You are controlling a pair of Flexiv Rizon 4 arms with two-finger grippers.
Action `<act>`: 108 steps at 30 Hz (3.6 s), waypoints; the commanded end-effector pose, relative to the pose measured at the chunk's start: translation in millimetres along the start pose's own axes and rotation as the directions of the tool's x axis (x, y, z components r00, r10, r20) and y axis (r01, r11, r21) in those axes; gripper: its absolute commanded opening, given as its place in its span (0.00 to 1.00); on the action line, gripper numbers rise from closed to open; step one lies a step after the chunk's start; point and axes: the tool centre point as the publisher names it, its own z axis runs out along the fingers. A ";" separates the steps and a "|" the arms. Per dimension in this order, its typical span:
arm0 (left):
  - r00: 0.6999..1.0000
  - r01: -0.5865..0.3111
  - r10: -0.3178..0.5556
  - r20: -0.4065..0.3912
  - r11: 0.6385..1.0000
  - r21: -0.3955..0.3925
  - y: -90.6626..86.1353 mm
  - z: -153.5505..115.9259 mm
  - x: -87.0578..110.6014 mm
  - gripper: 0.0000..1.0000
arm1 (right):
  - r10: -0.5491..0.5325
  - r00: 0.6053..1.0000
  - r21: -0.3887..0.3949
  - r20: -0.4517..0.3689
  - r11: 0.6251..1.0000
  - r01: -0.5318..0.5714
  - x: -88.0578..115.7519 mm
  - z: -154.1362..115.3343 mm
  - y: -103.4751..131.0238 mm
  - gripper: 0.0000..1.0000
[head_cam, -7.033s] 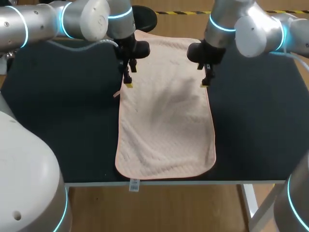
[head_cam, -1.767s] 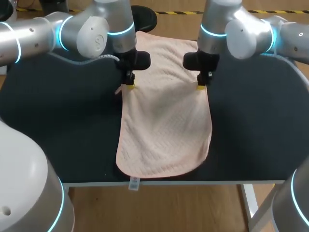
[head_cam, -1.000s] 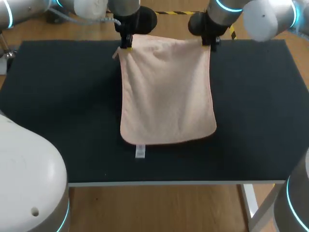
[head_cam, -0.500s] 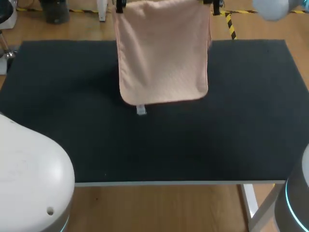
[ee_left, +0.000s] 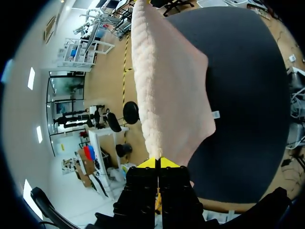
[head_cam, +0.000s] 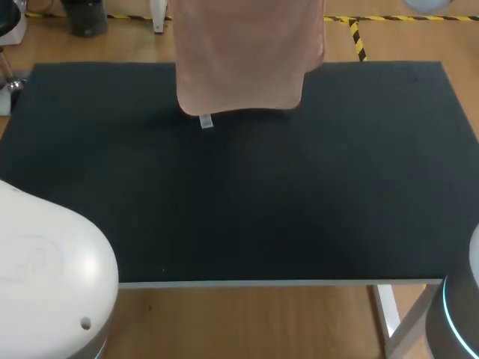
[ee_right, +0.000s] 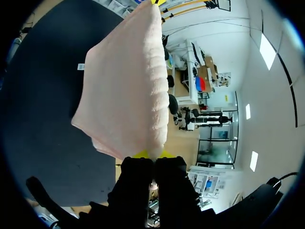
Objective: Fold the towel
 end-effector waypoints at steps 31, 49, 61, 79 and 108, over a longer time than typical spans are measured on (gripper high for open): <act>0.969 0.065 -0.046 -0.244 0.996 0.068 -0.9 -27.4 216.4 0.00 | 0.023 0.973 -0.133 -0.230 0.990 -0.054 170.5 -76.6 24.6 0.00; 0.859 0.045 -0.010 -0.511 0.997 0.056 -11.6 64.3 248.4 0.00 | 0.109 0.868 -0.020 -0.485 0.991 -0.136 253.8 -2.5 34.4 0.00; 0.728 0.031 0.002 -0.686 0.999 0.036 -36.0 154.5 250.3 0.00 | 0.171 0.775 0.090 -0.608 0.985 -0.147 290.9 91.6 16.3 0.00; 0.723 -0.029 0.092 -0.684 0.994 0.103 -44.3 206.5 210.6 0.89 | 0.243 0.744 0.135 -0.623 0.970 -0.204 278.8 137.1 -12.4 1.00; 0.853 0.386 0.003 -0.522 0.671 0.634 48.8 149.5 296.5 1.00 | 0.263 0.818 0.150 -0.512 0.965 -0.216 272.7 91.8 5.2 1.00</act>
